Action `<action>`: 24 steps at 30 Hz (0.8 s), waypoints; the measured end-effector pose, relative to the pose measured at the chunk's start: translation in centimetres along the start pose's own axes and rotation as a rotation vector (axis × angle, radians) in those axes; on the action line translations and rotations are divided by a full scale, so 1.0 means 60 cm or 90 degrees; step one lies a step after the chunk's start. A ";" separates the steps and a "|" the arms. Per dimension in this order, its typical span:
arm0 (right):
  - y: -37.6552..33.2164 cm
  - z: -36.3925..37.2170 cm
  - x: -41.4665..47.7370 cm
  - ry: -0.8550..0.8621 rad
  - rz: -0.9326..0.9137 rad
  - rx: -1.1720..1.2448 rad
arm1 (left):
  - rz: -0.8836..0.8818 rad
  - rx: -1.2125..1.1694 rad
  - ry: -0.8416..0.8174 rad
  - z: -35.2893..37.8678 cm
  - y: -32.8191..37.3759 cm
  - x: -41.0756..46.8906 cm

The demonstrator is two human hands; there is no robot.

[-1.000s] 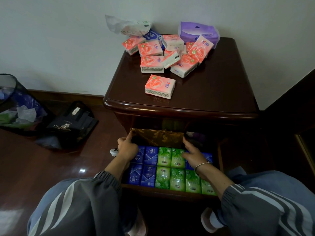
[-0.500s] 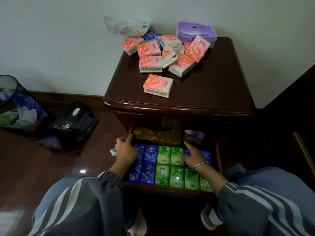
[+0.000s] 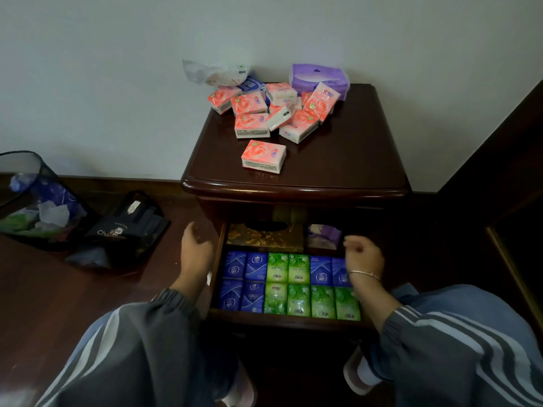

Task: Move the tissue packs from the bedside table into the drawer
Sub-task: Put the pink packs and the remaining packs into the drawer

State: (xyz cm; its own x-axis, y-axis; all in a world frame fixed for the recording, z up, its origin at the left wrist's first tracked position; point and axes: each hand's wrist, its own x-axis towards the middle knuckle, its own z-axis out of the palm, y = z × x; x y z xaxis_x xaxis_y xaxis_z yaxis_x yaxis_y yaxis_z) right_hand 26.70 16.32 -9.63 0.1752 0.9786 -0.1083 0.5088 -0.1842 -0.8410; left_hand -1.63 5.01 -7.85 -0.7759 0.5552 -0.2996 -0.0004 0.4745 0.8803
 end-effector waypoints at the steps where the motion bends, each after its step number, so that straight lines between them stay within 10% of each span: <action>1: -0.010 -0.015 0.007 0.093 0.036 0.060 | 0.026 -0.025 0.003 -0.002 0.012 0.003; 8: -0.060 -0.074 0.063 0.024 0.055 0.264 | 0.089 -0.208 -0.103 0.016 0.086 0.020; 16: -0.077 -0.147 0.064 -0.113 0.067 0.200 | 0.066 -0.064 -0.168 -0.054 0.105 0.022; 24: -0.076 -0.342 -0.028 -0.514 0.043 -0.267 | -0.015 0.296 -0.439 -0.244 0.077 -0.034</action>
State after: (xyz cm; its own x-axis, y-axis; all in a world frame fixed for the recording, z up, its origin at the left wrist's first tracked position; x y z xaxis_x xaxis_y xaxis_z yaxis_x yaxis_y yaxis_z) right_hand 41.38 13.64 5.28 -0.3474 0.7025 -0.6212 0.8114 -0.1069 -0.5746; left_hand -9.26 -3.94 2.22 -0.2180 0.7637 -0.6076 0.3661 0.6412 0.6745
